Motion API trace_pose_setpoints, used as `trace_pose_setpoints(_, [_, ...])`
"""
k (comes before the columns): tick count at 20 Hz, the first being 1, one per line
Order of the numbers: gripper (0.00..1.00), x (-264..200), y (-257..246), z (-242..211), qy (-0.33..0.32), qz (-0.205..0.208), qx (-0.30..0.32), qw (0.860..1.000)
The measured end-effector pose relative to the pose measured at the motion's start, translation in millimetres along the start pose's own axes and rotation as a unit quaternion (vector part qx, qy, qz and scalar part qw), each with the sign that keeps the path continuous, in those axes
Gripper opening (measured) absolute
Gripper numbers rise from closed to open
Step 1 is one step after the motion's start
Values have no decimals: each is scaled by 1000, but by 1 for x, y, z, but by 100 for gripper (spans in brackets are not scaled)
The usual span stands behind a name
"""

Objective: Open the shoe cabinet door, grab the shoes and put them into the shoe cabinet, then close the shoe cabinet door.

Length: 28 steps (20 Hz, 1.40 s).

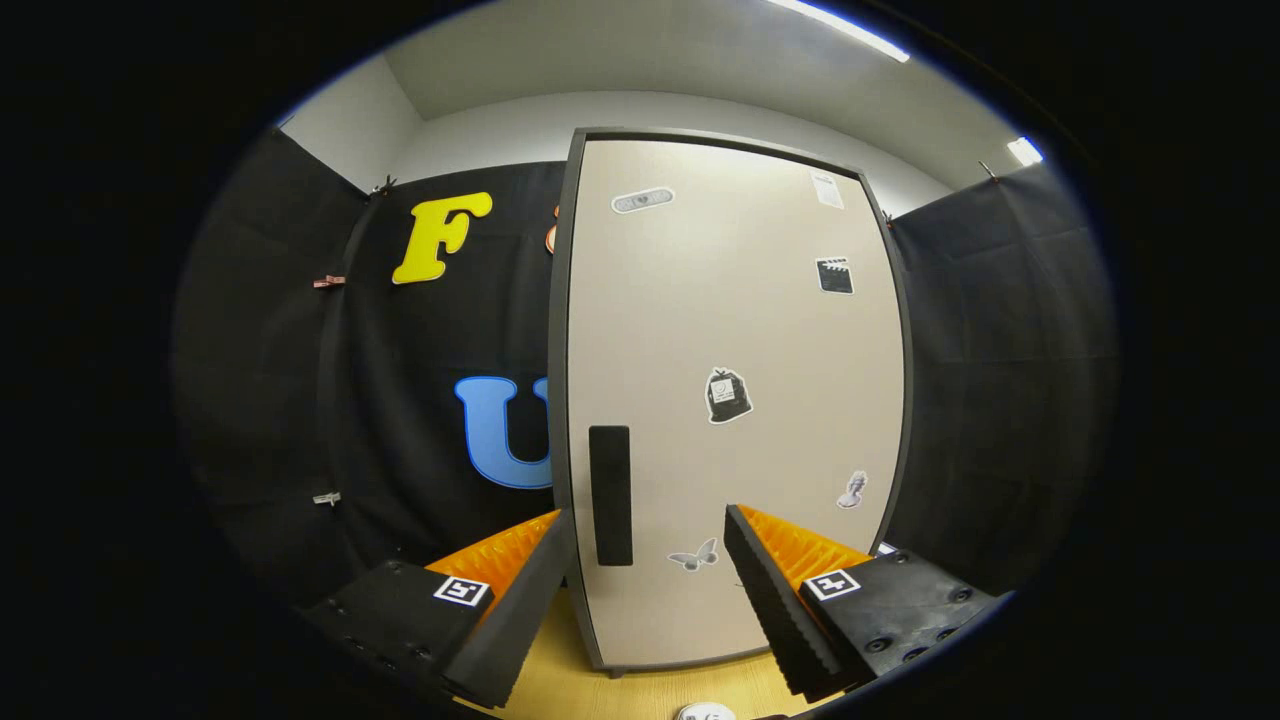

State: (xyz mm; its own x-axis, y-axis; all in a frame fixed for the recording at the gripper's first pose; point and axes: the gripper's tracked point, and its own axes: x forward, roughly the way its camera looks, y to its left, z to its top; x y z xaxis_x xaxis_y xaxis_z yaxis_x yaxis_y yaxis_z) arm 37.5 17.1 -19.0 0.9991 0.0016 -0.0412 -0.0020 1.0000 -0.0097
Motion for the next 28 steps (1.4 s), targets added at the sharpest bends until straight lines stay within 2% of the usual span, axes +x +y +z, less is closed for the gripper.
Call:
trace_pose_setpoints(10, [98,72,16,-32,24,-3,5,1000])
trace_pose_setpoints(15, [85,86,17,-34,22,-4,9,1000])
trace_pose_setpoints(18, [83,87,18,-33,22,-6,6,1000])
trace_pose_setpoints(21, [55,93,19,-32,14,-8,7,1000])
trace_pose_setpoints(28, [56,100,19,-39,26,-18,3,1000])
